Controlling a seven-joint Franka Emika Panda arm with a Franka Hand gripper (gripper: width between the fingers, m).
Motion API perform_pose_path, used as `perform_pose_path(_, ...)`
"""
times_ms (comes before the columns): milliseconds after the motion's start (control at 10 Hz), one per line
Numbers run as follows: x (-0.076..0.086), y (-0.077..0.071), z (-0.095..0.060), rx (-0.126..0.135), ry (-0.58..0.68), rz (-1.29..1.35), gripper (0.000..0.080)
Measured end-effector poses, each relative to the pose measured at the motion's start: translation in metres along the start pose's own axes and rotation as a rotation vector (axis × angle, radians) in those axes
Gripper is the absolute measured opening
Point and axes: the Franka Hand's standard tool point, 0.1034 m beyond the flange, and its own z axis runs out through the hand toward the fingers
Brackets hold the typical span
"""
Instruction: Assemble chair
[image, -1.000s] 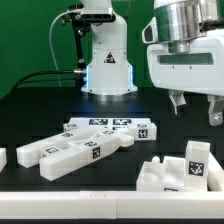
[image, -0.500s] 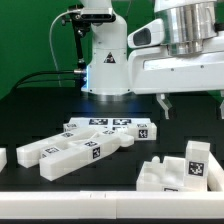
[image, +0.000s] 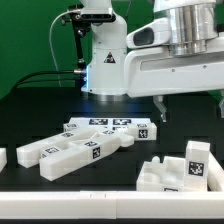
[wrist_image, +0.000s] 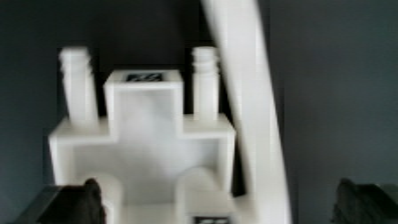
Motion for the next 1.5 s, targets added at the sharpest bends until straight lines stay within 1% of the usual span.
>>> perform_pose_path(100,-0.003,0.000,-0.002,-0.017,-0.014,-0.139,0.0649)
perform_pose_path(200,-0.005,-0.004,-0.002,-0.038,-0.005,-0.254,0.0649)
perform_pose_path(300,-0.007,-0.001,-0.002,-0.058,0.034,-0.304,0.0649)
perform_pose_path(500,-0.007,0.003,-0.001,-0.066,0.023,-0.383,0.0649)
perform_pose_path(700,-0.009,0.007,-0.001,-0.080,0.010,-0.521,0.0649)
perform_pose_path(800,-0.018,0.009,0.001,-0.079,-0.016,-0.590,0.0649)
perform_pose_path(900,-0.033,0.012,0.002,-0.077,-0.052,-0.659,0.0649)
perform_pose_path(1000,-0.051,0.014,0.004,-0.063,-0.090,-0.688,0.0649)
perform_pose_path(1200,-0.073,0.016,0.011,-0.088,-0.075,-0.813,0.0649)
perform_pose_path(1500,-0.071,0.019,0.010,-0.087,-0.084,-0.840,0.0649)
